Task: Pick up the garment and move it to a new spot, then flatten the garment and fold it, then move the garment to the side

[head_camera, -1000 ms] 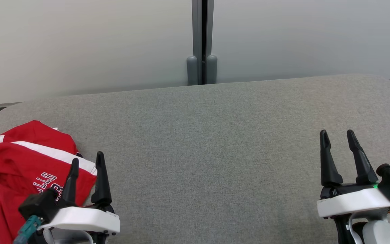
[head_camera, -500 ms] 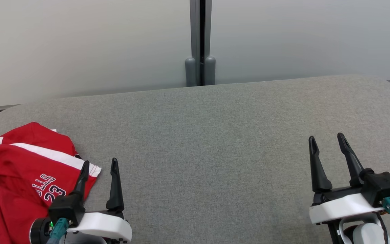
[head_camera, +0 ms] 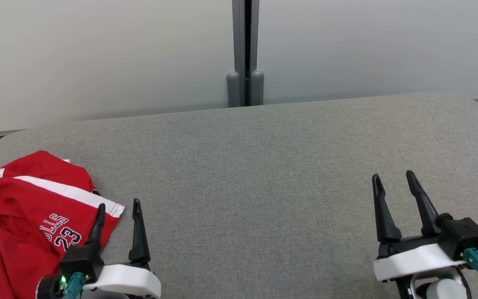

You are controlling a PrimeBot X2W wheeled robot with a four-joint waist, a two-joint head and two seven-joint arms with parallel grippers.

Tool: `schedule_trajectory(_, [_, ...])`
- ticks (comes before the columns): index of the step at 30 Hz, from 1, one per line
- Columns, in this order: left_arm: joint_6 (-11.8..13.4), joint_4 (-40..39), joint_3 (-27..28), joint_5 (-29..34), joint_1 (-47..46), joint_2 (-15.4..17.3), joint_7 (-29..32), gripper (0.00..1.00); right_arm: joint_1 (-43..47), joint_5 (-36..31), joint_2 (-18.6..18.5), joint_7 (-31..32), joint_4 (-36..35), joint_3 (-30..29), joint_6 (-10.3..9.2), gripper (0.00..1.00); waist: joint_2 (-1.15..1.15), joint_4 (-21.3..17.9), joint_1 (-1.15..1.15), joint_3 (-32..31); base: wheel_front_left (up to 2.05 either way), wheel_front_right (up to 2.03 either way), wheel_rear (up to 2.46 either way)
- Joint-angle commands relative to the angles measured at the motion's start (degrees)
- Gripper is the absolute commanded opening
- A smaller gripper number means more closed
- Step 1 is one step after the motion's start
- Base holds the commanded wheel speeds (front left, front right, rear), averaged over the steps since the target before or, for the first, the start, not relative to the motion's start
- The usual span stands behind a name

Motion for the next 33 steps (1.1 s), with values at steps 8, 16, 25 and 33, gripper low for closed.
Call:
schedule_trajectory(8, [-3.23,2.79,1.97,-1.48,1.43,-0.84,-1.18,1.00,0.76,5.04,-0.16,-1.35,4.18,0.87,0.00,1.00,0.00,0.16,0.00,-0.43,0.00,0.00,0.00])
schedule_trajectory(16, [-2.65,6.20,0.72,-1.25,1.62,-0.87,-2.01,1.00,-0.30,3.49,-0.15,-2.18,8.73,1.64,0.00,1.00,0.00,-0.03,0.00,-0.84,0.00,0.00,0.00])
schedule_trajectory(25, [-1.94,6.49,-0.21,0.59,1.76,-0.86,-2.56,1.00,-1.10,1.40,-0.18,-2.81,10.77,2.26,0.00,1.00,0.00,-0.24,0.00,-1.41,0.00,0.00,0.00])
schedule_trajectory(33, [-1.79,6.27,-0.25,0.36,1.84,-0.85,-2.56,1.00,-0.67,1.85,-0.17,-2.79,10.54,2.09,0.00,1.00,0.00,0.83,0.00,-1.79,0.00,0.00,0.00])
